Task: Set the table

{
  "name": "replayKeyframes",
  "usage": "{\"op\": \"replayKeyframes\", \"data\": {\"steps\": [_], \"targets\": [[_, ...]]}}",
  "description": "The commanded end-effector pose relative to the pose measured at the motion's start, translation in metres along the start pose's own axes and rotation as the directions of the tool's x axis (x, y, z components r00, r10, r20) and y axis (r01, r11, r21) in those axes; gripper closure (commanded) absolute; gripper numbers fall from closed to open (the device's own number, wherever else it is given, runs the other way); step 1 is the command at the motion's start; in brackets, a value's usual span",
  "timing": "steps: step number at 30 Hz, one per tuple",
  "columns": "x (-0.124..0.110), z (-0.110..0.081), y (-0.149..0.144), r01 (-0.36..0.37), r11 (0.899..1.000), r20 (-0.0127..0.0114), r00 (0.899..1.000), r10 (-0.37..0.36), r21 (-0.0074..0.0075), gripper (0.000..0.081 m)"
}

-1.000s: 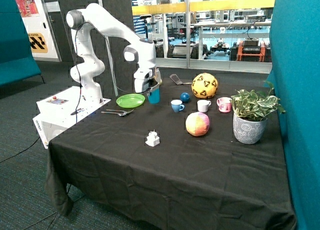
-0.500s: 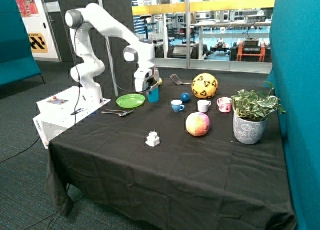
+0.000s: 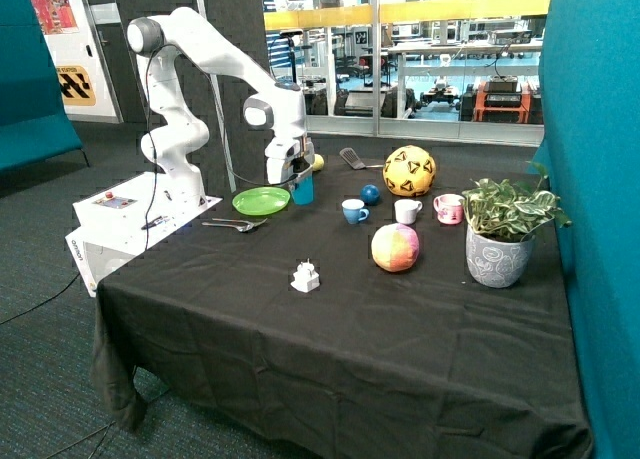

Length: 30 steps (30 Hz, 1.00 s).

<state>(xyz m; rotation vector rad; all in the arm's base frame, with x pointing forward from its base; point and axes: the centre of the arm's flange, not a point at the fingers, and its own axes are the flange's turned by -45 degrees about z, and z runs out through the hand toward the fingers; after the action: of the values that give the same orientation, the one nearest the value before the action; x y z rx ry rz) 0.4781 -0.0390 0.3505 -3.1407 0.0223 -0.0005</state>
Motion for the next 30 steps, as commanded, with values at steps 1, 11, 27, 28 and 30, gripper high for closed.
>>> {"op": "replayKeyframes", "data": {"steps": [1,11,27,28,30], "targets": [[-0.016,0.010,-0.003,-0.007,1.000,0.0003,1.000,0.007,-0.0008,0.0808],[-0.023,0.016,-0.005,-0.004,1.000,0.0003,1.000,0.004,-0.0008,0.0808],[-0.014,0.020,-0.007,0.013,1.000,0.0003,1.000,-0.013,-0.0008,0.0808],[-0.014,0.020,-0.007,0.013,1.000,0.0003,1.000,-0.013,-0.0008,0.0808],[-0.012,0.020,-0.007,0.014,1.000,0.0003,1.000,-0.014,-0.0008,0.0808]]}}
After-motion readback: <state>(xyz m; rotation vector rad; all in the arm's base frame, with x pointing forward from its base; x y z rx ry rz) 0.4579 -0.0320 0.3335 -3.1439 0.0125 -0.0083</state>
